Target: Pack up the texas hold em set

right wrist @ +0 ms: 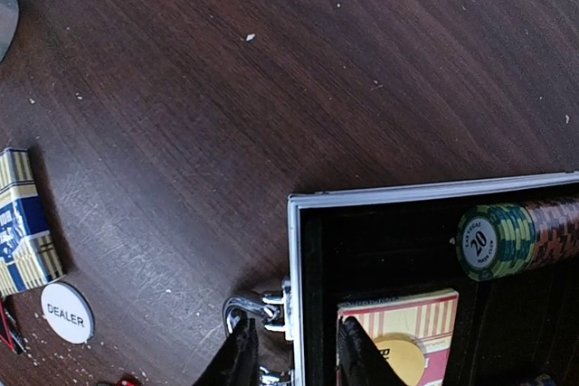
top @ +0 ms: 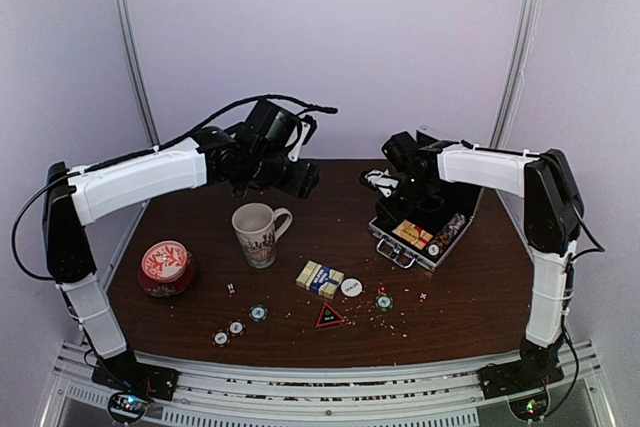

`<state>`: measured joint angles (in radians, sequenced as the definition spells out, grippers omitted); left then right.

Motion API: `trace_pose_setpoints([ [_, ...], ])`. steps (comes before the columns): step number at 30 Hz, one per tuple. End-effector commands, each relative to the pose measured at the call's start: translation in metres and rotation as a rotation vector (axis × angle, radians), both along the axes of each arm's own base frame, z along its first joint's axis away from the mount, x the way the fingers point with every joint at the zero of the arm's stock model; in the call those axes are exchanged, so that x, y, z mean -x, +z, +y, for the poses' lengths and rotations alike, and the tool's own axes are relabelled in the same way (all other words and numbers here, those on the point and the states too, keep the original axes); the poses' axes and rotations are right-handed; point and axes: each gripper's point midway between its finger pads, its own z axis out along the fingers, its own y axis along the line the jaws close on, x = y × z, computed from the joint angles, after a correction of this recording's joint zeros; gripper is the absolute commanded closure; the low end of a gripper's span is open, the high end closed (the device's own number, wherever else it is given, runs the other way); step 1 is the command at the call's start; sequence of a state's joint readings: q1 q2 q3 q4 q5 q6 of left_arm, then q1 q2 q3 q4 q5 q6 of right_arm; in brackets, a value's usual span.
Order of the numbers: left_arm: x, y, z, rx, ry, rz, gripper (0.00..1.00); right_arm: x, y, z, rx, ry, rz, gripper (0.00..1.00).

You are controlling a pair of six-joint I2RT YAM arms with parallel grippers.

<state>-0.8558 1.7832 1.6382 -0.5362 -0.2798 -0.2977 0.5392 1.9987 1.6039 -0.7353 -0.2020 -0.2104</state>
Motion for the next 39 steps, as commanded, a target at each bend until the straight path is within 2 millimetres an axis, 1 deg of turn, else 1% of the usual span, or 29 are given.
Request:
trace_pose_setpoints([
  [1,0.001,0.017,-0.001,0.072,0.008,-0.034,0.29,-0.006,-0.014,0.005,0.028,0.009,0.031,0.68],
  [5,0.003,0.008,0.000,0.066,0.010,-0.015,0.29,-0.009,-0.026,0.010,0.027,0.009,0.068,0.69],
  [10,0.003,-0.002,-0.002,0.061,0.005,0.001,0.29,-0.014,-0.038,0.013,0.034,0.011,0.077,0.73],
  [15,0.001,-0.006,-0.006,0.055,-0.005,0.007,0.29,-0.010,-0.049,0.021,0.037,0.058,0.103,0.79],
  [18,0.001,-0.008,-0.008,0.052,-0.014,0.011,0.29,-0.002,-0.052,0.027,0.045,0.108,0.106,0.84],
  [24,0.001,-0.007,-0.009,0.052,-0.016,0.008,0.29,0.021,-0.057,0.044,0.041,0.242,0.130,0.89],
  [28,0.001,-0.005,-0.006,0.053,-0.007,0.003,0.29,0.036,-0.060,0.057,0.058,0.326,0.125,0.90],
  [31,0.002,-0.006,-0.006,0.052,-0.011,0.006,0.29,0.047,-0.058,0.069,0.046,0.375,0.125,0.91],
  [34,0.004,-0.008,-0.005,0.049,-0.016,0.010,0.29,0.062,-0.057,0.080,0.053,0.455,0.124,0.92],
  [39,0.005,-0.009,-0.003,0.046,-0.013,0.010,0.30,0.085,-0.060,0.090,0.081,0.572,0.137,0.93],
])
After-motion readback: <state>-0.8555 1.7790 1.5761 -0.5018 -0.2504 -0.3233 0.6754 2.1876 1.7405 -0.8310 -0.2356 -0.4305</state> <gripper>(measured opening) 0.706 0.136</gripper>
